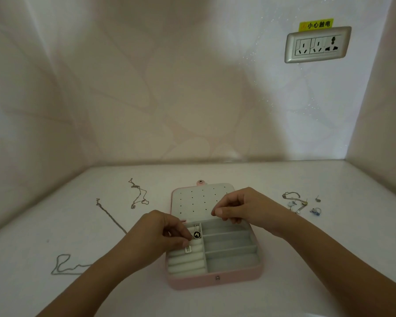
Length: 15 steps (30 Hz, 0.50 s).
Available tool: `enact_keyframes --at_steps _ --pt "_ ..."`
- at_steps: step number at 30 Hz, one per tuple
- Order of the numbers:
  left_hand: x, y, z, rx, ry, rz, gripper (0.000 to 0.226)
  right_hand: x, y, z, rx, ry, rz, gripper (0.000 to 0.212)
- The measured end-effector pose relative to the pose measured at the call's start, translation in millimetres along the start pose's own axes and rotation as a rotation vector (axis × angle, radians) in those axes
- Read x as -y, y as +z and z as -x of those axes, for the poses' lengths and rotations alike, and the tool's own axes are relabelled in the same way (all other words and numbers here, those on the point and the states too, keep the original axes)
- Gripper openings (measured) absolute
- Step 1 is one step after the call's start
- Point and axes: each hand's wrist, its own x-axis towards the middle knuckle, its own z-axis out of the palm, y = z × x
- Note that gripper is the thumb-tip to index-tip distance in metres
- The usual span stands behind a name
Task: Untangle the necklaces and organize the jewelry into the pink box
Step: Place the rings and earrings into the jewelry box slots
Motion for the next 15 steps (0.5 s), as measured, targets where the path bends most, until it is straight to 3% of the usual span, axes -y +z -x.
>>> enact_keyframes --at_steps 15 --pt "-11 1 -5 0.06 0.055 -0.199 0.011 0 -1 1 0.003 0.0 0.028 0.009"
